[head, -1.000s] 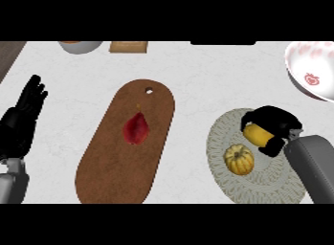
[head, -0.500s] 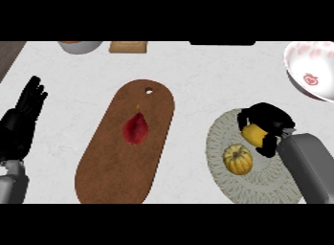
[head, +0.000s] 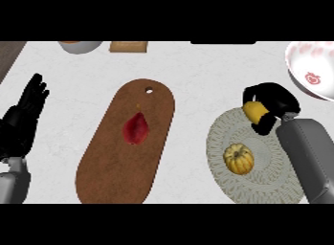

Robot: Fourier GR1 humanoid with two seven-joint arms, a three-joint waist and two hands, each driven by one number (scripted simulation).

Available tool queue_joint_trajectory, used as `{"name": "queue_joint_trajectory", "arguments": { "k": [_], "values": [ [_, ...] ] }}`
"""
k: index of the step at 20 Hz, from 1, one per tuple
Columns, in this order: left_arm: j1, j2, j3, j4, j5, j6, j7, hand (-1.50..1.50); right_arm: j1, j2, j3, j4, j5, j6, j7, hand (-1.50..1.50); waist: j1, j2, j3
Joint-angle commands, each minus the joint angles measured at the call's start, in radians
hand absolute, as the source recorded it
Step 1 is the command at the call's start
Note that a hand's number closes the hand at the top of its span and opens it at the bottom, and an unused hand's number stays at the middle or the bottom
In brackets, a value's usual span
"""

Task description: Pick the lemon from the placemat and place it in the bowl

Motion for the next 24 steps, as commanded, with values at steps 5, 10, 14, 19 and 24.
{"name": "queue_joint_trajectory", "arguments": {
  "k": [5,10,14,19,24],
  "values": [
    [0.052,-0.021,0.005,-0.012,-0.006,0.012,-0.020,0.00,-0.040,-0.084,-0.113,-0.307,-0.040,-0.028,0.124,1.50,-0.028,-0.014,-0.001],
    [0.057,-0.023,0.008,-0.003,-0.013,0.012,-0.041,0.00,-0.062,-0.076,-0.234,-0.482,-0.120,-0.061,0.217,1.50,-0.028,-0.010,0.000],
    [0.017,0.015,0.038,0.011,0.017,-0.034,-0.016,0.00,-0.063,-0.142,-0.313,-0.553,-0.179,0.017,0.253,1.50,-0.013,-0.003,0.000],
    [-0.034,-0.011,0.029,0.076,-0.023,-0.010,-0.065,0.00,-0.086,-0.208,-0.399,-0.399,-0.235,-0.014,0.181,1.50,-0.006,0.002,0.001],
    [0.037,-0.006,0.012,-0.067,0.000,-0.047,0.010,0.00,-0.206,-0.234,-0.443,-0.129,-0.276,-0.078,0.107,1.50,0.015,0.004,0.001]
  ]
}}
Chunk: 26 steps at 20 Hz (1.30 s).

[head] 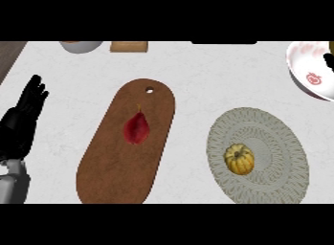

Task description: Pick the lemon from the placemat and place it in the bowl

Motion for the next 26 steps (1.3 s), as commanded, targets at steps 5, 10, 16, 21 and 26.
{"name": "queue_joint_trajectory", "arguments": {
  "k": [5,10,16,21,26],
  "values": [
    [-0.023,0.005,0.011,-0.006,0.003,-0.013,0.005,0.00,-0.126,-0.108,-0.088,0.474,-0.022,-0.178,-0.250,1.50,0.026,0.011,0.001],
    [-0.047,-0.005,0.002,-0.014,0.015,-0.026,0.017,0.00,-0.127,-0.131,-0.108,0.682,-0.006,-0.303,-0.402,1.50,0.041,0.021,0.003],
    [-0.067,-0.042,-0.045,-0.021,-0.024,0.002,0.042,0.00,-0.205,-0.195,-0.128,0.852,0.006,-0.344,-0.457,1.50,0.061,0.028,0.005],
    [-0.086,-0.030,-0.024,0.026,-0.028,0.001,-0.009,0.00,-0.196,-0.241,-0.076,0.968,0.085,-0.221,-0.269,-1.50,0.070,0.043,0.005],
    [-0.059,-0.027,-0.029,-0.005,-0.018,-0.016,0.000,0.00,-0.179,-0.272,-0.094,1.013,0.057,-0.134,-0.429,-1.50,0.070,0.036,0.008]
  ]
}}
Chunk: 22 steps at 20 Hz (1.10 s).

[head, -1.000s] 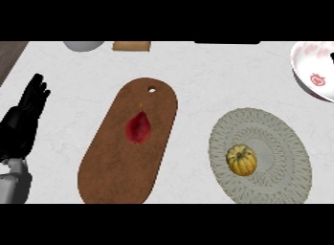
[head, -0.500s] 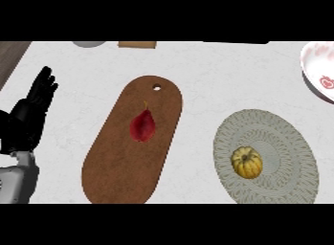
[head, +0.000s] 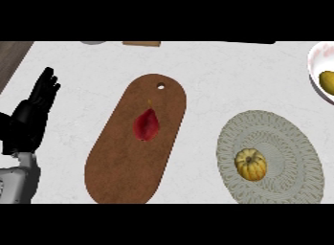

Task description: Pick the lemon from the placemat and place it in the bowl

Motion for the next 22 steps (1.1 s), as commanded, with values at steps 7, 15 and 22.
{"name": "queue_joint_trajectory", "arguments": {
  "k": [7,15,22],
  "values": [
    [0.022,0.008,0.018,0.013,0.002,-0.001,-0.009,0.00,-0.052,-0.056,-0.311,0.069,-0.317,0.154,-0.166,-1.50,-0.028,-0.009,0.005],
    [0.019,0.007,0.020,-0.012,0.007,0.000,0.003,0.00,0.050,-0.210,-0.468,0.130,-0.472,0.354,-0.154,-1.50,-0.038,-0.008,0.004],
    [0.005,0.016,0.048,0.005,0.025,-0.001,0.012,0.00,0.171,-0.311,-0.494,0.141,-0.503,0.542,-0.175,-1.50,-0.047,-0.007,0.007]
  ]
}}
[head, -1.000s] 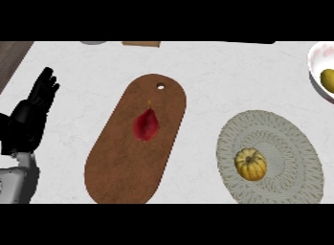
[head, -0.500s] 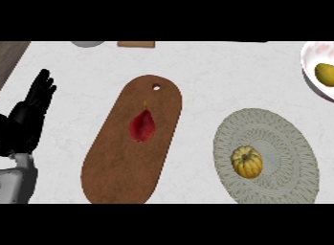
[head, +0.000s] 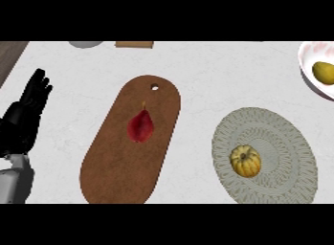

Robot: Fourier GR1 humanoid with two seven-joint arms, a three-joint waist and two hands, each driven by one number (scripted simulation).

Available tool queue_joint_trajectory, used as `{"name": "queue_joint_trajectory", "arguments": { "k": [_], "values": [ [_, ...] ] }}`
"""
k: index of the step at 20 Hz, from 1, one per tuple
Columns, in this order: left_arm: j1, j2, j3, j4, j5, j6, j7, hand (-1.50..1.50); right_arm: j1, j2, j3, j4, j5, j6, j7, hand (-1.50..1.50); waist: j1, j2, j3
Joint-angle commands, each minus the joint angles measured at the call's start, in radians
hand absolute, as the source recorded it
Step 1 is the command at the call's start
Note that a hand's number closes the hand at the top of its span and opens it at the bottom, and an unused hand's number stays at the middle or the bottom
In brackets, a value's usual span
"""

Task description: Pick the lemon from the placemat and place it in the bowl

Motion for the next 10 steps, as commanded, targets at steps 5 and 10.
{"name": "queue_joint_trajectory", "arguments": {
  "k": [5,10],
  "values": [
    [0.007,-0.002,0.002,0.008,-0.005,0.004,-0.007,0.00,0.123,-0.070,-0.061,0.022,-0.067,0.230,-0.049,-1.50,-0.009,-0.002,0.003],
    [0.016,-0.013,-0.012,-0.014,-0.013,0.008,-0.003,0.00,0.159,-0.083,-0.090,-0.002,-0.103,0.286,-0.066,-1.50,-0.006,-0.008,0.003]
  ]
}}
